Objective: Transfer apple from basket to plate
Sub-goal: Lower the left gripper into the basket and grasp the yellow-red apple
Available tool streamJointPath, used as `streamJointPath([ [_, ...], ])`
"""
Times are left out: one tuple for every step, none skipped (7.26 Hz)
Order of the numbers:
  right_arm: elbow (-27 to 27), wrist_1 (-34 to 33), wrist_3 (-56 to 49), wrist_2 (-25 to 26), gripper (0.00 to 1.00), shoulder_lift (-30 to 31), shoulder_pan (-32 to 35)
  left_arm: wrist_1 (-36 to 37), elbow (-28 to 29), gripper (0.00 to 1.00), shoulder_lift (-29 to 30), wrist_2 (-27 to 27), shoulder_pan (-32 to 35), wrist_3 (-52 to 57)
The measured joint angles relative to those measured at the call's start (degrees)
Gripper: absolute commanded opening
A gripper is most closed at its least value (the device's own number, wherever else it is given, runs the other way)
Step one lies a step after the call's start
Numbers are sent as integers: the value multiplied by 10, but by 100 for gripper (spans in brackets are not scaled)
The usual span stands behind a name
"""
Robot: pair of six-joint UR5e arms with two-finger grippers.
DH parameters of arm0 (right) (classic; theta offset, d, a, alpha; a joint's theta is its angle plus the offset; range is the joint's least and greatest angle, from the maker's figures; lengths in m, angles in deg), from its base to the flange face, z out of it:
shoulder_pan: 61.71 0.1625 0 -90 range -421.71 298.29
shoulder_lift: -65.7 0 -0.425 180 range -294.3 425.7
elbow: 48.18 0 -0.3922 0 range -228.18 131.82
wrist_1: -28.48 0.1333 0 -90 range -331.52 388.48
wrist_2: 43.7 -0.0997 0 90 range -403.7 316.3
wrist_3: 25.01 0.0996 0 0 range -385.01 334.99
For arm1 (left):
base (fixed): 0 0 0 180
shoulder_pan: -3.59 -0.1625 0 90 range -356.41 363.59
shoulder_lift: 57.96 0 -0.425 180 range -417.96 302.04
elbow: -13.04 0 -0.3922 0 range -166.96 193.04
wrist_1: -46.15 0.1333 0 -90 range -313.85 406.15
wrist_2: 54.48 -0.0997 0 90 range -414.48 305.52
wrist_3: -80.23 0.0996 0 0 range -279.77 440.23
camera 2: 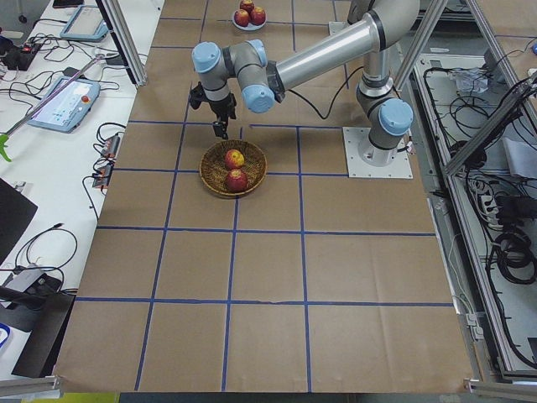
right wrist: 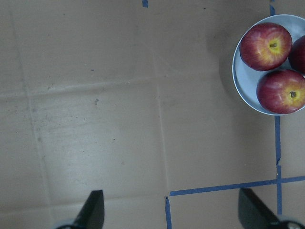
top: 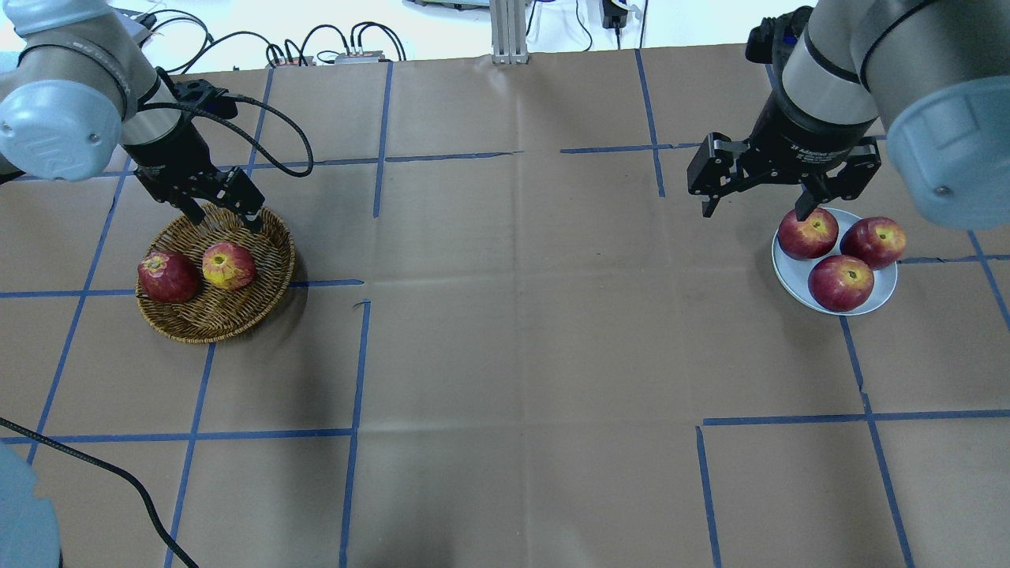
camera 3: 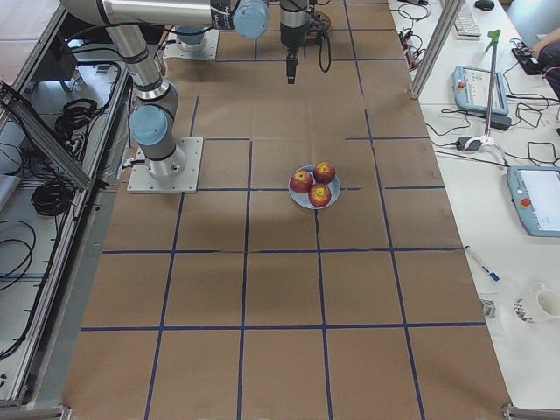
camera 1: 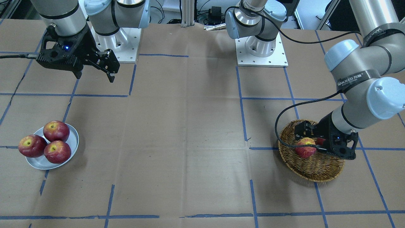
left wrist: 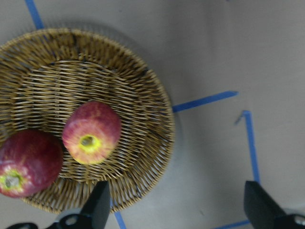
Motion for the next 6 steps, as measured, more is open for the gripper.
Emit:
streamJointPath([
  [0, 0, 0, 0, 100, 0, 0, 36, -9, 99, 14, 0, -6, 17],
  [0, 0, 0, 0, 100, 0, 0, 55, -21, 99, 21, 0, -11, 36],
  [0, 0, 0, 0, 100, 0, 0, 62, -31, 99, 25, 0, -15, 49],
  [0, 0, 0, 0, 100, 0, 0, 65, -37, 99, 28, 0, -17, 56],
  [0, 0, 0, 0, 100, 0, 0, 66, -40, 99, 32, 0, -18, 58],
  [0, 0, 0, 0, 100, 0, 0, 67, -42, 99, 39, -1, -18, 59],
])
